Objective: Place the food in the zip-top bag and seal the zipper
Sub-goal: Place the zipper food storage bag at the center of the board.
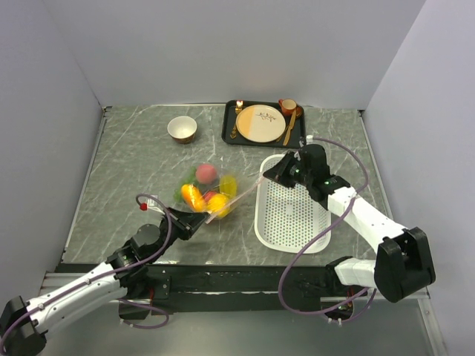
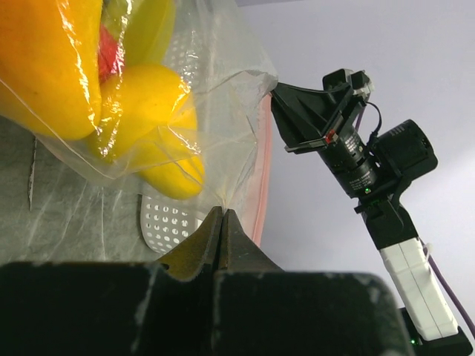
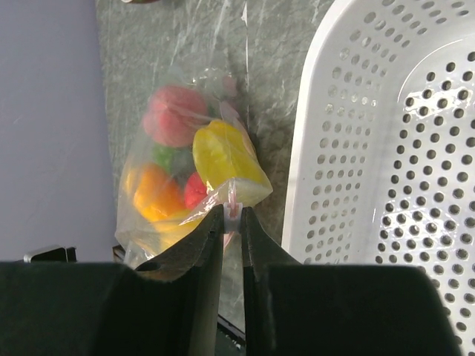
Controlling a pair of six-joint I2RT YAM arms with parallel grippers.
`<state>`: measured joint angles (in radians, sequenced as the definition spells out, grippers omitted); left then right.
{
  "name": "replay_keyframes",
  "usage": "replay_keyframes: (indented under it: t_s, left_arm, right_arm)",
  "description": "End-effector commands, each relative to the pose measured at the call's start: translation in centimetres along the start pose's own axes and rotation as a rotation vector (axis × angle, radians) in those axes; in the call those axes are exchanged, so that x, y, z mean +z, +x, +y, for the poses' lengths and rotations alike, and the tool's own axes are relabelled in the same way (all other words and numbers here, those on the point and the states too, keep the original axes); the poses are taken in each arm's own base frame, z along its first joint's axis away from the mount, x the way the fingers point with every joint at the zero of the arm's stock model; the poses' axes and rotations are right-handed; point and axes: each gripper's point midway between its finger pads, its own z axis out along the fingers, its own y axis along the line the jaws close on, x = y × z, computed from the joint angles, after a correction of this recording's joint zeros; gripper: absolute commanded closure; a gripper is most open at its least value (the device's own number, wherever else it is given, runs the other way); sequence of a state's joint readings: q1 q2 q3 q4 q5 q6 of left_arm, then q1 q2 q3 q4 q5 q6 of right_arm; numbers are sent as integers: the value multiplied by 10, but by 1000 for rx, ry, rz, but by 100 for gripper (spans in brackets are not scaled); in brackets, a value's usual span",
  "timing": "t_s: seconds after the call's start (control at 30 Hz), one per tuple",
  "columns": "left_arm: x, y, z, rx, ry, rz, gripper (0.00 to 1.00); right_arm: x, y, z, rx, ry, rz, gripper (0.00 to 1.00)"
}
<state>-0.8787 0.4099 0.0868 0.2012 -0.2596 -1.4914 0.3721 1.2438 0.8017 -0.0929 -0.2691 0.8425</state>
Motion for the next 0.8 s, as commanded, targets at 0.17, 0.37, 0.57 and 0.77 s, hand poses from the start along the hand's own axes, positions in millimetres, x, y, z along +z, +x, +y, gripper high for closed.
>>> replay_keyframes:
  t_s: [0.17,0.37,0.57,0.77]
  left_arm:
    - [-4,-3,3,-13,-2,-13,99]
    - [-3,-1,7,-12,-19,-2,99]
    - [-3,0,2,-26,-8,3,96]
    - [-2,2,-1,14,-27,17,37]
  right_arm:
    - [6,-21,16,-43,-40,-45,88]
    - [11,-24,16,-49,-49,-44,87]
    - [16,-29,16,-45,-56,-46,86]
    - [25,-49,6,-63,-12,-67,85]
